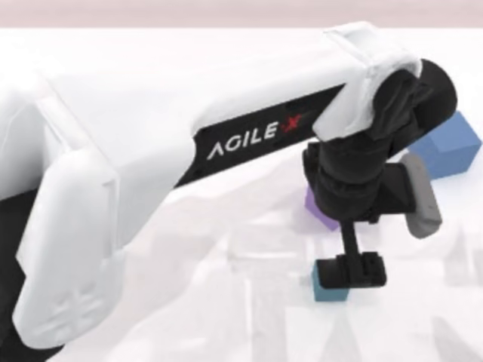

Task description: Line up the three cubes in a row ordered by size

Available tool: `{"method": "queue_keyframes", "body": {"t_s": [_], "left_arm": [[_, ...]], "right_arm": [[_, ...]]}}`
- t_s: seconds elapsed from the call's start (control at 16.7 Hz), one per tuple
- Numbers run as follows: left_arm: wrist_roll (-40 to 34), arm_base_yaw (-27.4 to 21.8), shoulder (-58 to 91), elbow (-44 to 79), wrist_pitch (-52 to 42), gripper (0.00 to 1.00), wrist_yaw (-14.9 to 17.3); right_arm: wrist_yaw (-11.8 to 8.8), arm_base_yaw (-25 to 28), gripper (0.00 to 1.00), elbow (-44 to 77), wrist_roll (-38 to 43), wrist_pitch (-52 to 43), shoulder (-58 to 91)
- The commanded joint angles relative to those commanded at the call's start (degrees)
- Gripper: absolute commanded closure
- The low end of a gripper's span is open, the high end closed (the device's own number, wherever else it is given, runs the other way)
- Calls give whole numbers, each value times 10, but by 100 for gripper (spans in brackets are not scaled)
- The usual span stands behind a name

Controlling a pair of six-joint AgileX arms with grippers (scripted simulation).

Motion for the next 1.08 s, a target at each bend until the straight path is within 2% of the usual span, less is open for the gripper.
{"method": "queue_keyframes", "body": {"t_s": [0.24, 0.42, 0.72, 1.08], "left_arm": [[-4, 6, -15, -17, 12, 0, -1], [-25, 43, -86, -82, 53, 0, -4], [-91, 155, -322, -289, 178, 0, -12], [-192, 325, -717, -639, 379, 0, -18]], "right_arm": [[-1, 6, 0, 17, -2, -12, 17], [-2, 27, 0, 87, -9, -59, 87], [-2, 81, 0, 294, -29, -194, 314], [1, 161, 0, 600, -61, -404, 702]]}}
